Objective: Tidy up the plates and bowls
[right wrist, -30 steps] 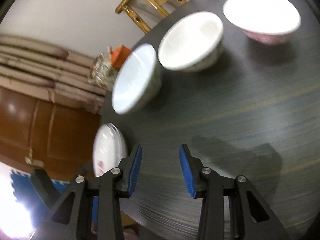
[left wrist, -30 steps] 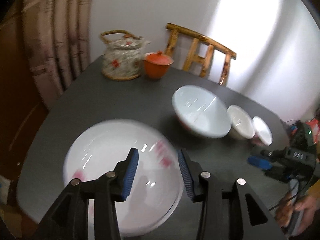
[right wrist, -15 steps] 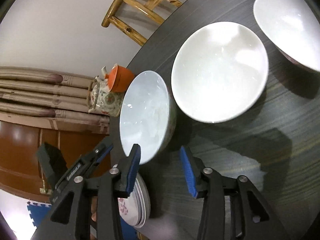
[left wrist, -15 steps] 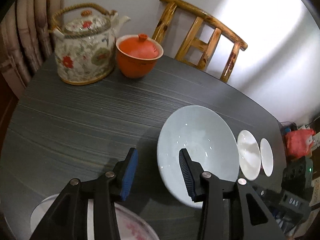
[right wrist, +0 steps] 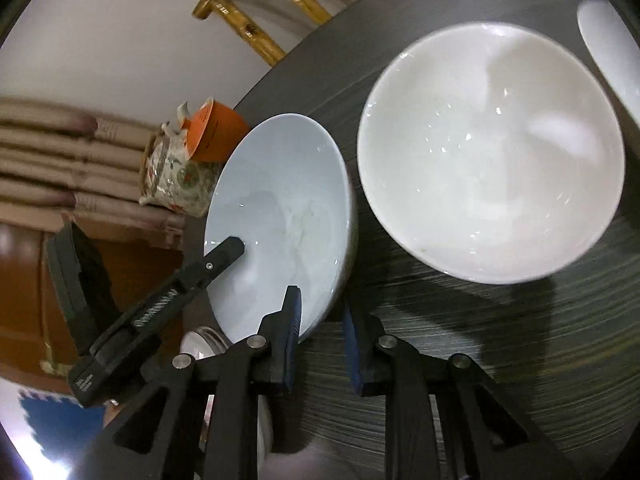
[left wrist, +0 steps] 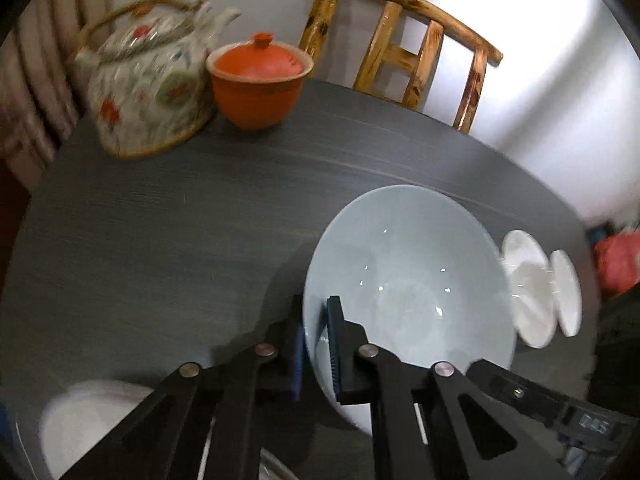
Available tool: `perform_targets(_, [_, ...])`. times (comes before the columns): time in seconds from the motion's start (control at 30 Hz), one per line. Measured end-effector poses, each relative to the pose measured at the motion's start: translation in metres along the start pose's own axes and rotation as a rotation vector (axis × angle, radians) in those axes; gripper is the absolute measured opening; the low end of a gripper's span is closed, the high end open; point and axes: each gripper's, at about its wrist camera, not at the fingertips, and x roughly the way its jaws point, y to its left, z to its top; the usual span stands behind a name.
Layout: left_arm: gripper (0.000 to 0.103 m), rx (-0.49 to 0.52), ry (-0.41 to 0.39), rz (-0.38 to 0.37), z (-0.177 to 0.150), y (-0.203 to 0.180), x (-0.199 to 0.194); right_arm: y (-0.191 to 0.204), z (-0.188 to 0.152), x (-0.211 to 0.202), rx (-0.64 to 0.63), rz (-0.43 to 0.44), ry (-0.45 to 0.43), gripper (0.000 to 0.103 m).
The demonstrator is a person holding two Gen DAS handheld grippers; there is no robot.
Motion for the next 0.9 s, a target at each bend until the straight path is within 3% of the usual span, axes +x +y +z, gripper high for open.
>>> perform_targets(0.2, [0.008,0.002,-0.032,-0.035,-0.047,-0.019,-0.038,-0.016,-0.018,-0.023,-0.001,0.034,0.013,0.020])
perform_targets(0.47, [0.009,0.055,-0.068,-0.055,-0.116,-0.065,-0.067,-0.038,-0.070,-0.076,-0.095,0.030,0.013,0.020])
perform_targets(0.67, [0.009,0.092,-0.063,-0.054,-0.146,-0.097,-0.063,-0.070,-0.105,-0.111,-0.104,0.010,0.015,0.020])
perform_targets(0.9, [0.010,0.119,-0.045,-0.033,-0.165,-0.117,-0.054,-0.099,-0.119,-0.133,-0.076,0.010,-0.011,0.020])
